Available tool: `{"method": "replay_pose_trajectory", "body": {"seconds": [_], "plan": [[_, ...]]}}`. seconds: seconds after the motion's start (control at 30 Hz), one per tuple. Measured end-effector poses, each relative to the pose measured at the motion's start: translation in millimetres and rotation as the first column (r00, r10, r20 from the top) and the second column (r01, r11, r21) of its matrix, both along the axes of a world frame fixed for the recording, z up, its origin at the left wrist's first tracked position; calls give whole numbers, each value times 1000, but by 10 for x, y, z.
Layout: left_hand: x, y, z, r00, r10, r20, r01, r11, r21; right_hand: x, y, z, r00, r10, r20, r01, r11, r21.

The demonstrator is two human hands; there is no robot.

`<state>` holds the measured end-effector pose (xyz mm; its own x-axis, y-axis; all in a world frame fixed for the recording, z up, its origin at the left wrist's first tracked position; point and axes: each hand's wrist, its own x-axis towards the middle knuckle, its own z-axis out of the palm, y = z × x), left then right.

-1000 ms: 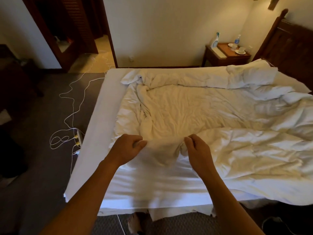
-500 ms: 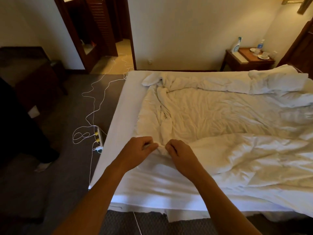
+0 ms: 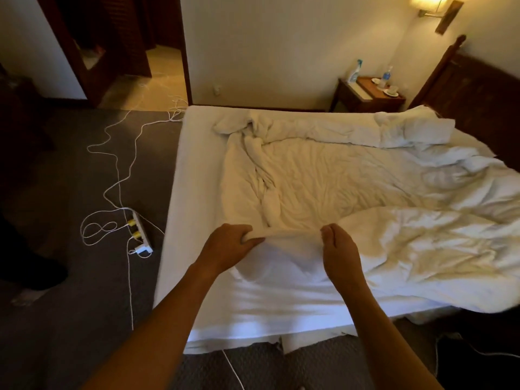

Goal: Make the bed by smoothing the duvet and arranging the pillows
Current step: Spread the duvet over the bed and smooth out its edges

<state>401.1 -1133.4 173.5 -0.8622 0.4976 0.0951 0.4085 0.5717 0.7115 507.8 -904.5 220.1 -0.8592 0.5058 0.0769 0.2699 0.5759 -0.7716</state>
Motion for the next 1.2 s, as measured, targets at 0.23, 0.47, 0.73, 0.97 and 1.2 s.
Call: {"method": "replay_pose_trajectory", "body": {"seconds": [0.23, 0.47, 0.73, 0.97, 1.2], "plan": [[22, -94, 510, 995, -98, 17, 94, 981, 168, 120, -732, -72, 967, 243, -74, -241, 970, 29], [-41, -501, 484, 954, -247, 168, 216, 959, 184, -82, -1083, 20, 976, 190, -111, -186, 982, 41], [-87, -1179, -227, 956, 88, 281, -78, 996, -49, -126, -985, 229, 980, -57, -191, 44, 997, -71], [-79, -1212, 304, 977, -64, 201, 12, 969, 248, -135, -1381, -110, 954, 280, 112, -291, 952, 100], [47, -1423, 450, 985, -41, 167, 24, 995, 98, -351, -1836, -75, 847, 518, 119, -522, 853, 7]]}}
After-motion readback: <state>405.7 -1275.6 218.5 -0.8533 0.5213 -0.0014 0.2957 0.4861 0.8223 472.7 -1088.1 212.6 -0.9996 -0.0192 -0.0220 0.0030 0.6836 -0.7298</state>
